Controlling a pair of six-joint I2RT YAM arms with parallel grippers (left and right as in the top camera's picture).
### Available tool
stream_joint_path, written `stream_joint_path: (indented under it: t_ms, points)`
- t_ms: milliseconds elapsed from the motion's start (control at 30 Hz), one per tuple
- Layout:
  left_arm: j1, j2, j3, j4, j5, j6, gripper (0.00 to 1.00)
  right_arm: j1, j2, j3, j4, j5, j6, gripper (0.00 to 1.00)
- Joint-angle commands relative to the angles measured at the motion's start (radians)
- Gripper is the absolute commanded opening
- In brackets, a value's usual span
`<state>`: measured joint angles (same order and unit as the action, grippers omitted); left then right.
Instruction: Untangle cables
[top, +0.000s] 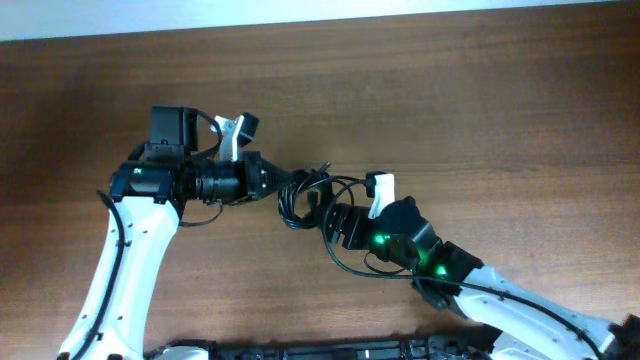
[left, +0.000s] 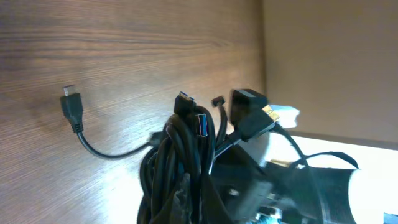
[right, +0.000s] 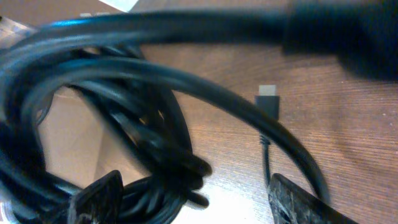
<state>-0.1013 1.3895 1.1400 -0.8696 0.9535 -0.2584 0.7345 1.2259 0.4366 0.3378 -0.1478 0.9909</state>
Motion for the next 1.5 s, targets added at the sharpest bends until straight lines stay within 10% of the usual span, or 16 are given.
stream_joint_path:
  t_ms: [0, 100, 167, 233, 467, 667, 1100, 1300, 1367, 1400, 1467]
  points:
    - [0.004, -0.014, 0.007, -0.008, 0.102, 0.017, 0.00, -0.003, 0.060, 0.007, 0.102, -0.003, -0.026, 0.61]
    - [0.004, -0.014, 0.007, -0.024, 0.060, 0.018, 0.08, -0.003, 0.061, 0.007, 0.151, 0.003, -0.026, 0.04]
    - [0.004, -0.014, 0.007, -0.026, -0.027, 0.017, 0.21, -0.003, 0.061, 0.007, 0.150, 0.009, -0.026, 0.04]
    - [0.004, -0.014, 0.007, -0.026, -0.052, 0.017, 0.82, -0.004, 0.061, 0.007, 0.150, 0.044, -0.019, 0.04]
    - [0.004, -0.014, 0.007, -0.026, -0.213, -0.124, 1.00, -0.004, 0.061, 0.007, 0.149, 0.280, 0.389, 0.04]
    - [-0.009, -0.014, 0.007, -0.025, -0.242, -0.164, 0.89, -0.003, 0.061, 0.007, 0.149, 0.261, 0.611, 0.04]
    - [-0.305, -0.014, 0.007, 0.099, -0.629, -0.314, 0.61, -0.003, 0.061, 0.007, 0.166, 0.122, 0.623, 0.04]
    - [-0.305, -0.013, 0.007, 0.103, -0.638, -0.314, 0.02, -0.003, 0.061, 0.007, 0.175, 0.095, 0.623, 0.06]
    - [-0.302, -0.013, 0.007, 0.100, -0.781, -0.314, 0.00, -0.003, 0.061, 0.007, 0.156, 0.075, 0.531, 0.45]
    - [-0.282, -0.015, 0.007, 0.100, -0.872, -0.314, 0.00, -0.003, 0.061, 0.007, 0.105, 0.072, 0.361, 0.82]
    - [-0.203, -0.022, 0.007, 0.092, -0.883, -0.312, 0.00, -0.004, 0.061, 0.007, 0.012, 0.072, 0.295, 0.99]
